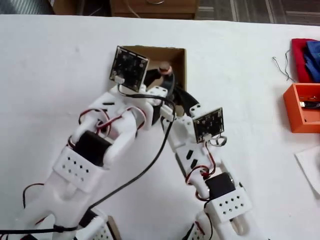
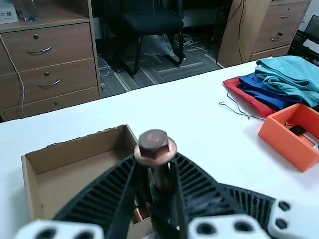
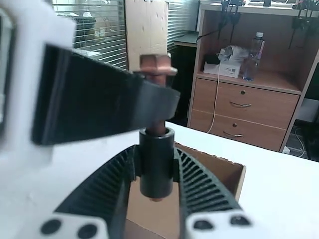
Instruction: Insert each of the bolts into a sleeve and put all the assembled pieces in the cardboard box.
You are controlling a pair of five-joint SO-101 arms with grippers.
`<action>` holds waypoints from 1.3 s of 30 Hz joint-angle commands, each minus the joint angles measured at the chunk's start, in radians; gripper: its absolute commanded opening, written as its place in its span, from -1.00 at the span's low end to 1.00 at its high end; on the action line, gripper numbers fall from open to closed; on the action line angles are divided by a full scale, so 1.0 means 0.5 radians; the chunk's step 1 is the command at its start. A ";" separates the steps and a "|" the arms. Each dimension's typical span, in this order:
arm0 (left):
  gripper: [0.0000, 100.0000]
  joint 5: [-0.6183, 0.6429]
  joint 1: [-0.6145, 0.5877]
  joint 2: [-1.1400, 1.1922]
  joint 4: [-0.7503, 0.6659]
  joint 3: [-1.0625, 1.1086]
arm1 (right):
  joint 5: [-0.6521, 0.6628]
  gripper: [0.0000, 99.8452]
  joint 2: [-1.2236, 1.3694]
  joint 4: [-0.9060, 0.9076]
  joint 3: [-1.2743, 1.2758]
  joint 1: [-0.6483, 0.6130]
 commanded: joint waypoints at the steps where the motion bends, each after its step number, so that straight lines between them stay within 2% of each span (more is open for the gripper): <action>1: -0.82 -0.107 -0.031 -0.068 0.052 -0.017 | 0.003 -0.96 -0.008 0.002 -0.144 0.038; 22: -0.86 -0.184 -0.009 -0.071 0.362 -0.020 | 0.012 -0.96 -0.011 0.005 -0.141 0.041; 29: -0.86 -0.285 -0.015 -0.074 0.488 -0.035 | 0.012 -0.96 -0.008 0.005 -0.138 0.041; 36: -0.86 -0.307 -0.037 -0.439 0.488 -0.091 | 0.012 -0.96 0.011 0.133 -0.138 0.054; 39: -0.86 -0.439 -0.218 -0.663 0.488 -0.115 | -0.003 -0.96 0.011 0.158 -0.230 0.155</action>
